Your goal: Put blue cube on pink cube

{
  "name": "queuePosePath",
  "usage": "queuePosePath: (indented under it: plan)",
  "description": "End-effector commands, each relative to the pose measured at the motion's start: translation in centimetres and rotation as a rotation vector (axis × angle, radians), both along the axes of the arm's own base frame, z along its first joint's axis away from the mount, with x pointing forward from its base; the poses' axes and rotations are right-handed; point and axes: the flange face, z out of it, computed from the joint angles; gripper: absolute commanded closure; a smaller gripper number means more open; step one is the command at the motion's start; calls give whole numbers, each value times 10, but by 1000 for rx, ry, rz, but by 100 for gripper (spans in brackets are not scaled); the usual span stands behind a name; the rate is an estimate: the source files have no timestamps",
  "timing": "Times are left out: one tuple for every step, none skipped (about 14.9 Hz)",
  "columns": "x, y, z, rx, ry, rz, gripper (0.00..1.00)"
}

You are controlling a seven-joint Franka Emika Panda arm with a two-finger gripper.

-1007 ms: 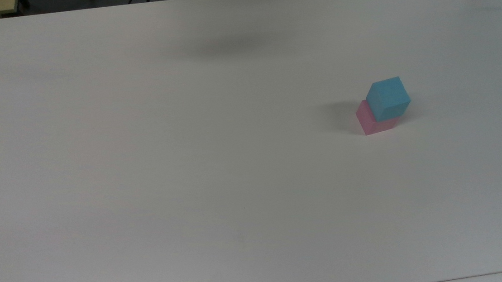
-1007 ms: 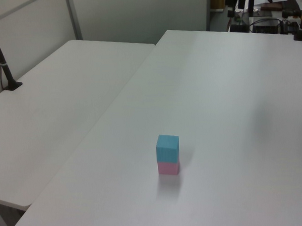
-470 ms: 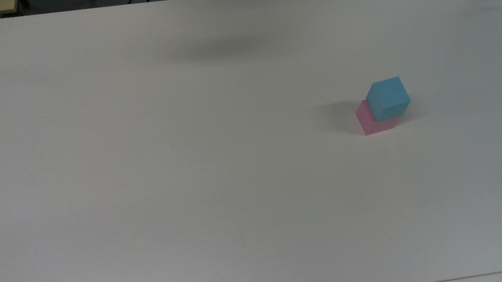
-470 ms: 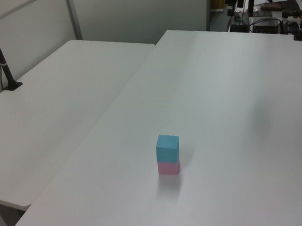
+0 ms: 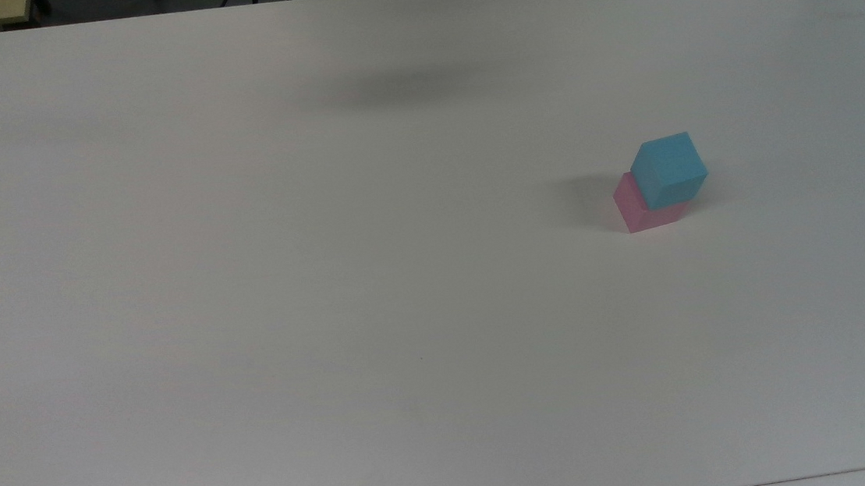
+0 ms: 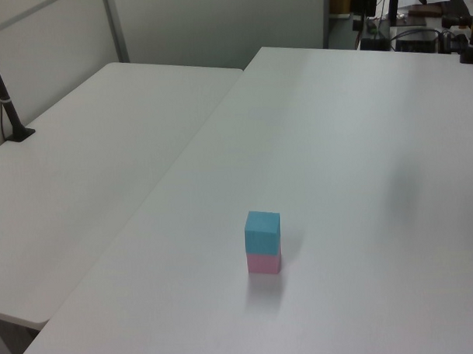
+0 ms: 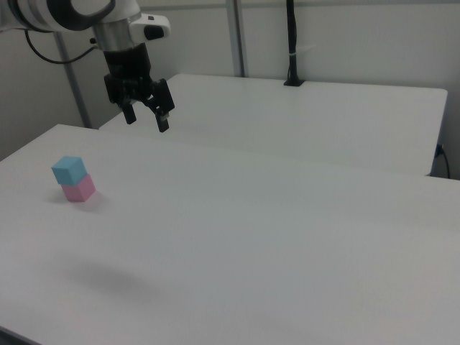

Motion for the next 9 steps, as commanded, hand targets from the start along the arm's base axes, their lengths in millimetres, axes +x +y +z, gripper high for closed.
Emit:
queuePosePath:
  plan:
    - [-1,-2,2,-17,1,15,0]
    - [0,-7,1,-19,-3,12,0]
    - [3,-10,0,-20,-3,9,0]
    - [3,-9,0,-20,-4,10,0]
    - [3,-9,0,-20,-4,10,0]
    - [3,-9,0,-22,-4,12,0]
    - [3,-8,0,-22,-4,13,0]
    - [3,-8,0,-23,-4,13,0]
    - [4,-8,0,-25,-6,13,0]
